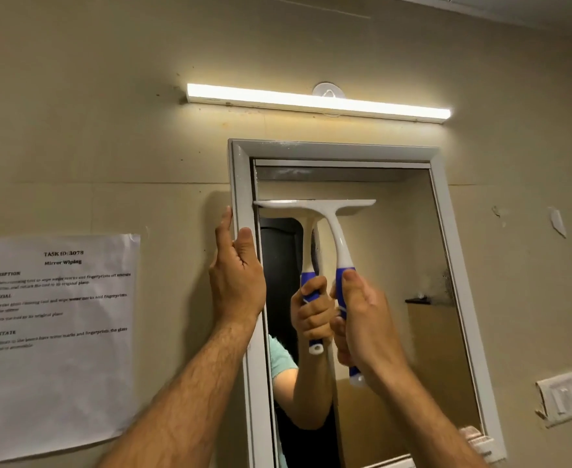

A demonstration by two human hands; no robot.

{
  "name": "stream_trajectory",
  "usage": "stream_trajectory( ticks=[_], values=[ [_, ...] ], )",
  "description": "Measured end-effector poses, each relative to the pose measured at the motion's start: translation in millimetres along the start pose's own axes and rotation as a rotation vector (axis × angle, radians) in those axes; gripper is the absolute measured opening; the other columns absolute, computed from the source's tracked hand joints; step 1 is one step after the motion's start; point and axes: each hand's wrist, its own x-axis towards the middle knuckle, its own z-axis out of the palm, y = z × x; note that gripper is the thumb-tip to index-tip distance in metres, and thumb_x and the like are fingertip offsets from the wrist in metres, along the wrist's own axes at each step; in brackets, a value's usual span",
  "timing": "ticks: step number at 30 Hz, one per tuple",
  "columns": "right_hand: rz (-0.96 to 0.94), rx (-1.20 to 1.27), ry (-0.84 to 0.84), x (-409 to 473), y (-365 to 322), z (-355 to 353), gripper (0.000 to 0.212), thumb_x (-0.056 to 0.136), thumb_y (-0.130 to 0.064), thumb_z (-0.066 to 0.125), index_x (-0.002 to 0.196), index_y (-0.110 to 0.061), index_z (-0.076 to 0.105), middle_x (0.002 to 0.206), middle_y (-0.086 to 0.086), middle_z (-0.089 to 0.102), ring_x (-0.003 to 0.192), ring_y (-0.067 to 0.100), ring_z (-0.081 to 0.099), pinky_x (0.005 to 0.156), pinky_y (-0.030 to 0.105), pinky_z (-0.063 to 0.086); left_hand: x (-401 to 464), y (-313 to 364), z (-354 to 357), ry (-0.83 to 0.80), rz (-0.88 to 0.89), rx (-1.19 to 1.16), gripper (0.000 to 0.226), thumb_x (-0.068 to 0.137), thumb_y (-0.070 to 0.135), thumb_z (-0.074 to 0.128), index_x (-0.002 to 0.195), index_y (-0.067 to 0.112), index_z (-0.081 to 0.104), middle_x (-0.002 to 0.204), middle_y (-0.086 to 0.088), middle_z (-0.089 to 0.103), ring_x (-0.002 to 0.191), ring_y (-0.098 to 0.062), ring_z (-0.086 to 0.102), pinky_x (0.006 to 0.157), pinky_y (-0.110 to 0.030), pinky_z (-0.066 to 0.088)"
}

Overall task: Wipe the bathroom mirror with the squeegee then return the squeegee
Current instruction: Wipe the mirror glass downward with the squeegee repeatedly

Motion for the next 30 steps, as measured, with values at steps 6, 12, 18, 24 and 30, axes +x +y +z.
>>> stream_trajectory(
  ticks=[6,12,18,24,30],
  values=[
    [0.121,0.014,-0.052,-58,29,-18,0.034,0.101,-0.028,0.034,0.082,-0.012,0.057,0.043,-0.006,0.053,0.036,0.0,0.044,0.038,0.011,0.037,0,3,-1,-0.03,-0.025,-0.019,0.045,0.105,0.036,0.03,0.15,0.032,0.028,0.152,0.007,0.037,0.102,0.025,0.038,0.062,0.011,0.029],
    [0.159,0.095,-0.045,-60,26,-19,0.035,0.095,-0.033,0.036,0.082,-0.008,0.057,0.042,-0.003,0.053,0.034,0.001,0.045,0.037,0.012,0.038,-2,1,-4,-0.07,-0.048,-0.084,0.046,0.105,0.036,0.028,0.151,0.035,0.024,0.148,0.018,0.032,0.095,0.036,0.035,0.061,0.008,0.031],
    [0.14,0.045,-0.025,-37,17,-8,0.038,0.088,-0.044,0.036,0.085,-0.012,0.056,0.042,-0.006,0.053,0.034,0.001,0.047,0.037,0.012,0.038,-8,-6,-5,-0.097,-0.052,-0.138,0.053,0.097,0.049,0.024,0.15,0.042,0.021,0.155,0.018,0.026,0.125,0.008,0.026,0.083,-0.002,0.024],
    [0.285,0.053,0.089,-84,59,-14,0.051,0.081,-0.052,0.042,0.09,-0.004,0.054,0.051,0.005,0.038,0.036,0.011,0.032,0.036,0.019,0.028,-28,-24,-10,-0.133,-0.067,-0.149,0.049,0.103,0.044,0.028,0.151,0.042,0.02,0.154,0.018,0.028,0.097,0.04,0.021,0.079,0.007,0.02],
    [0.374,0.022,0.153,-110,73,-23,0.091,0.05,-0.085,0.065,0.091,-0.004,0.057,0.053,0.004,0.042,0.037,0.009,0.038,0.035,0.02,0.034,-59,-39,-15,-0.129,-0.082,-0.152,0.052,0.1,0.051,0.025,0.15,0.044,0.02,0.154,0.022,0.027,0.116,0.026,0.024,0.09,0.003,0.025]
  ],
)
